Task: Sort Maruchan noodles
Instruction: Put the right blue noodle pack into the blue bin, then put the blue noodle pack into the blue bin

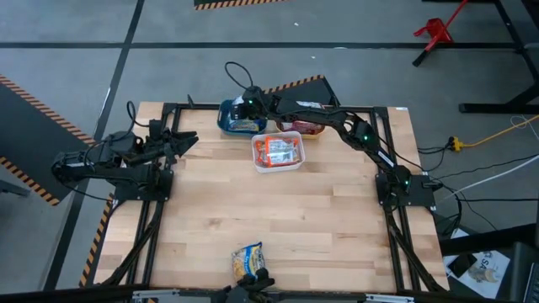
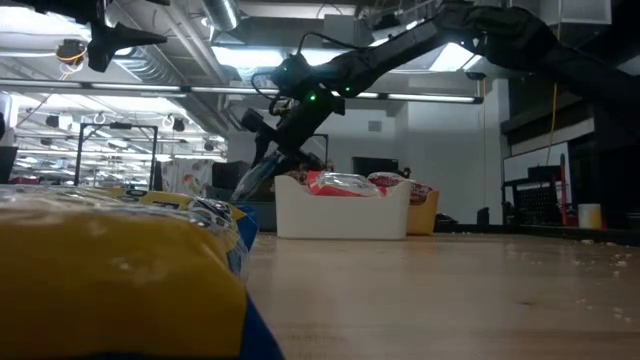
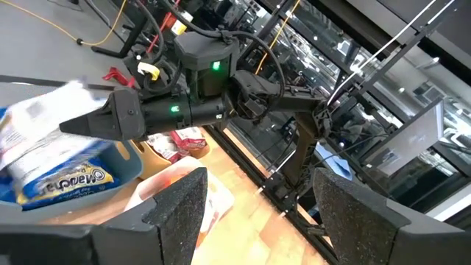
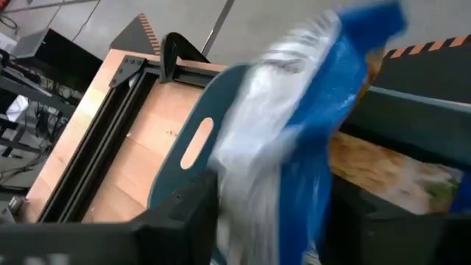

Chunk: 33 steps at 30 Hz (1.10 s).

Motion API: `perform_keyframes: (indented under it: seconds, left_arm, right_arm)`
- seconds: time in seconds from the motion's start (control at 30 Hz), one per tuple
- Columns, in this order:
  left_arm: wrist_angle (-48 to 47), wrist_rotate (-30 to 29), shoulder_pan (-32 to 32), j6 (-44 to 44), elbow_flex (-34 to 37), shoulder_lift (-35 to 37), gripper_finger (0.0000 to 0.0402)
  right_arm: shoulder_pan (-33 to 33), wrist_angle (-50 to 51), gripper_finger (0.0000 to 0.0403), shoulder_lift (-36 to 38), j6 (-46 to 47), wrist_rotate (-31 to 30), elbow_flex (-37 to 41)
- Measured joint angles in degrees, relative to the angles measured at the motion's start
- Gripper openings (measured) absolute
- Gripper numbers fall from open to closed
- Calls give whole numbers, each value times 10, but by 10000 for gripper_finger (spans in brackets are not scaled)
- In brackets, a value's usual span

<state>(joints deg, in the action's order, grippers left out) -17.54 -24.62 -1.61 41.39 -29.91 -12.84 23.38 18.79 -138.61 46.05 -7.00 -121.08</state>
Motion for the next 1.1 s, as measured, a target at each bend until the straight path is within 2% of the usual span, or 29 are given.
perform_keyframes:
  seconds: [0.2,0.4,0.6,0.7,0.77,0.93,1.0,1.1]
  left_arm:
    - [0,1,0,0,0,0,244]
    - [0,1,0,0,0,0,244]
    - [-2,1,0,-11,0,0,244]
    - [-8,2,0,-11,0,0,244]
    - [-22,10,0,-11,0,0,244]
    - [-53,75,0,1,0,-3,244]
    - [-65,122,0,4,0,-10,244]
    - [-81,203,0,4,1,-25,244]
  right_arm:
    - [8,24,196,1,-16,30,0]
    - [20,98,202,7,-21,66,0]
    - [26,148,202,49,-62,45,0]
    - [26,208,202,80,-92,15,0]
    - [24,257,202,101,-119,19,0]
    - [-6,419,202,150,-151,101,0]
    - [-41,480,202,171,-157,125,0]
    - [-114,550,202,194,-151,126,0]
